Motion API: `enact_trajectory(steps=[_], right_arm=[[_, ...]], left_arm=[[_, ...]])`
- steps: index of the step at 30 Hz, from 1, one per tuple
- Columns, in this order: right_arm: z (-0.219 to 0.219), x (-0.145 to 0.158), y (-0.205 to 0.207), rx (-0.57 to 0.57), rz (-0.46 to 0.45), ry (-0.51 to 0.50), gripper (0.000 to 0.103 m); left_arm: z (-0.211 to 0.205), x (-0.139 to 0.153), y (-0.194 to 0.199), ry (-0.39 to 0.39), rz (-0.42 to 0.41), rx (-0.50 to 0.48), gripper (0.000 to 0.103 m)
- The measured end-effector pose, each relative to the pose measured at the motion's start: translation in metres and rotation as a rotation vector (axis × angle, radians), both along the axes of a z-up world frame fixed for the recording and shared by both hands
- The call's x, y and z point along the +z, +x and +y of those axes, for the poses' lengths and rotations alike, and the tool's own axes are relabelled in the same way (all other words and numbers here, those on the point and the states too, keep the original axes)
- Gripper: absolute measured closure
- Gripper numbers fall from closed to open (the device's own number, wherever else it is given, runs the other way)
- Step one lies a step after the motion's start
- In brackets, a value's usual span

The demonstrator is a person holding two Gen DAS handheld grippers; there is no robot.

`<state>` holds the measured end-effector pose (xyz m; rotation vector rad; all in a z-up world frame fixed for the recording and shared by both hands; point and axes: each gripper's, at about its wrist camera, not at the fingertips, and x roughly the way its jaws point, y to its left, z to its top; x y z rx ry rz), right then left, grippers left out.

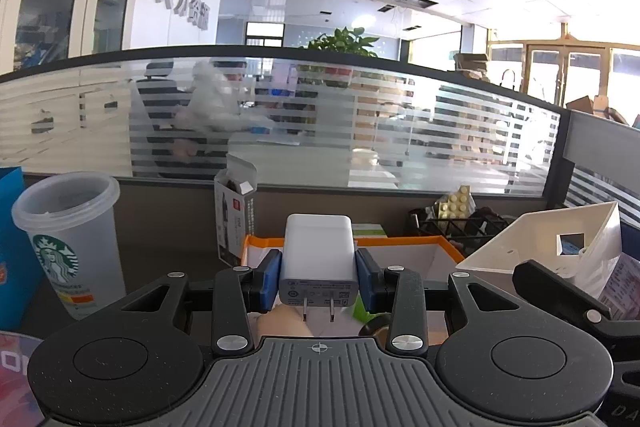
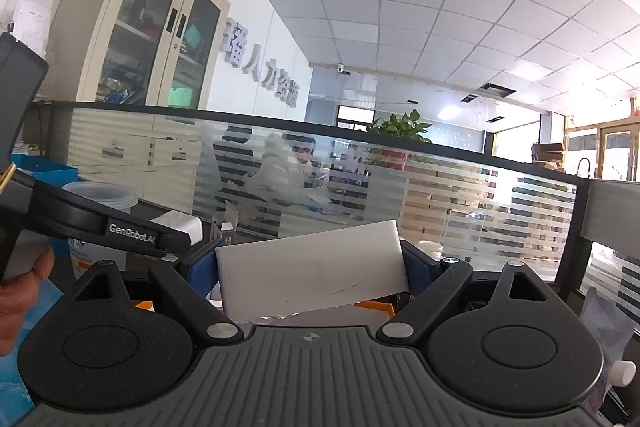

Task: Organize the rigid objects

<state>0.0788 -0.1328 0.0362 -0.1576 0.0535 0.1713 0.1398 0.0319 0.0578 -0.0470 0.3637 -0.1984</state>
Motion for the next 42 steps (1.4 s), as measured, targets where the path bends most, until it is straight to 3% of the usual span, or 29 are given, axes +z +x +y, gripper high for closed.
enact_trajectory(steps=[18,42], right_arm=[[-0.001,-0.007,0.047,-0.002,0.035,0.018,0.015],[-0.005,-0.031,0.109,-0.012,0.156,0.039,0.015]], left_arm=[[-0.007,-0.014,0.048,0.003,0.045,0.024,0.066],[-0.012,-0.057,0.115,0.021,0.195,0.048,0.066]])
